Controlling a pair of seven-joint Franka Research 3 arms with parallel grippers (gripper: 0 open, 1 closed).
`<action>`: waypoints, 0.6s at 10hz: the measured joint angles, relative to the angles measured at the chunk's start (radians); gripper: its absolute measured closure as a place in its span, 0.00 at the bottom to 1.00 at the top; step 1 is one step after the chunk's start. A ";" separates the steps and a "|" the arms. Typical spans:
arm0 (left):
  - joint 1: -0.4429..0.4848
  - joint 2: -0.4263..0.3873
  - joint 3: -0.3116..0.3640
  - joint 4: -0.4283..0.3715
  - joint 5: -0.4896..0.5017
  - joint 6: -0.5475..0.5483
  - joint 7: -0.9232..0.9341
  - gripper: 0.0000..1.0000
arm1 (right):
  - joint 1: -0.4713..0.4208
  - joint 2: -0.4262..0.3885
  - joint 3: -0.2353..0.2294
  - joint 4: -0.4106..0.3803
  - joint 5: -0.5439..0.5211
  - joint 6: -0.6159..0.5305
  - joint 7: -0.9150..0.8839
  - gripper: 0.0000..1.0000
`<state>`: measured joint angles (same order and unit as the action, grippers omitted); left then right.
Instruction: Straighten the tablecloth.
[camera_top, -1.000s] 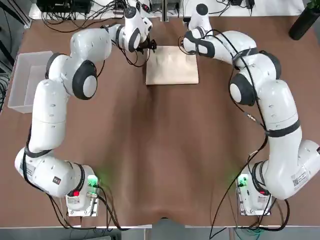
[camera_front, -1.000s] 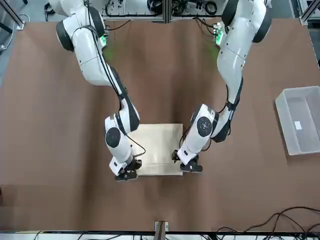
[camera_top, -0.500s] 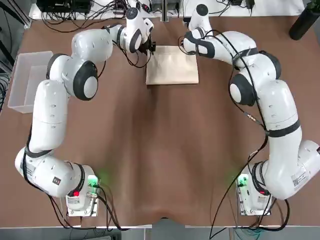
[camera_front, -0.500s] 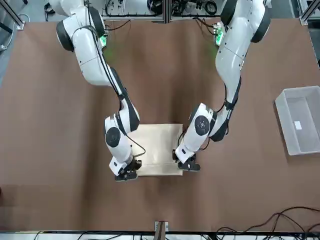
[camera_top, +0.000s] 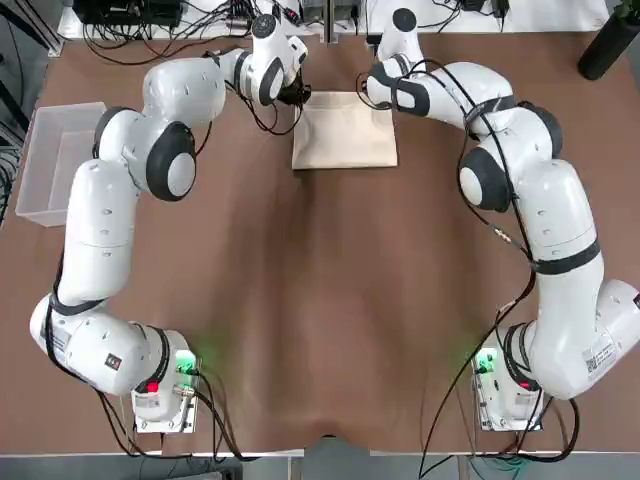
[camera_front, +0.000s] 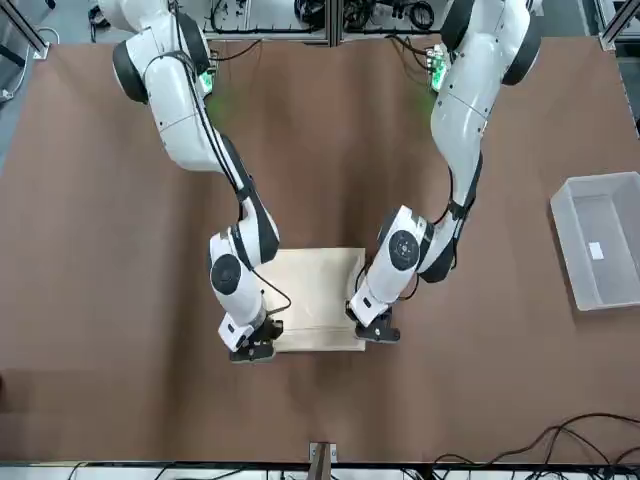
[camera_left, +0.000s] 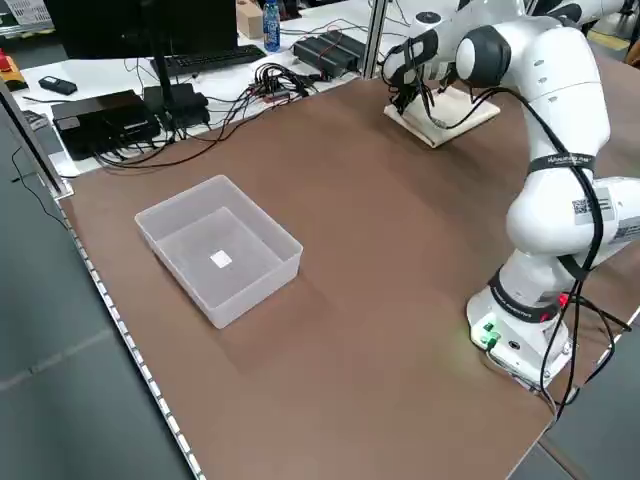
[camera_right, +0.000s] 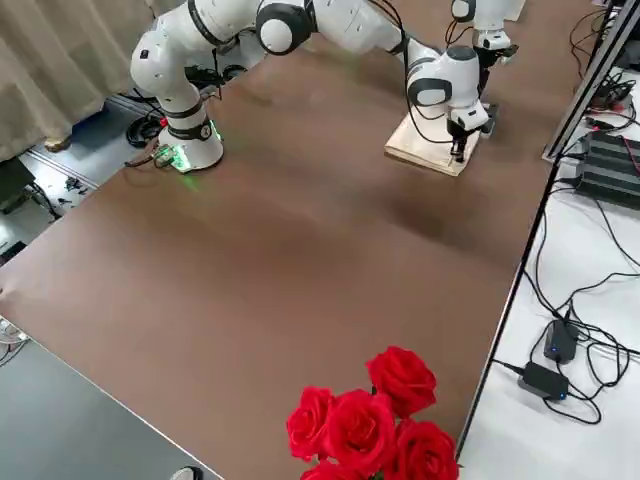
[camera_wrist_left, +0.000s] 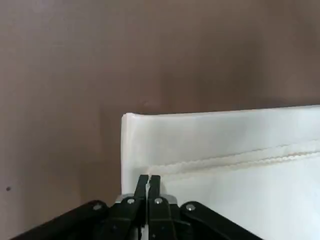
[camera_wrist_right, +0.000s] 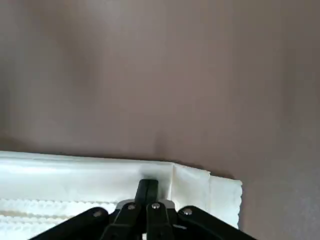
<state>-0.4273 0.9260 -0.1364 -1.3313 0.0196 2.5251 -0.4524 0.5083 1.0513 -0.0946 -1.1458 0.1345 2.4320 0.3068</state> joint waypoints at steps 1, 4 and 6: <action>0.001 0.000 0.000 0.000 0.000 0.000 0.000 0.97 | 0.000 0.000 0.000 0.000 0.000 0.000 0.000 0.99; 0.000 -0.008 0.000 -0.012 0.001 0.000 0.005 0.97 | 0.000 0.000 0.000 0.000 0.000 0.000 0.000 0.99; -0.001 -0.031 -0.006 -0.037 0.001 0.000 0.015 0.97 | 0.000 0.000 0.000 0.000 0.000 0.000 0.000 0.99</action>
<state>-0.4288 0.8950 -0.1422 -1.3685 0.0202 2.5250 -0.4372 0.5083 1.0513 -0.0947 -1.1458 0.1346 2.4322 0.3068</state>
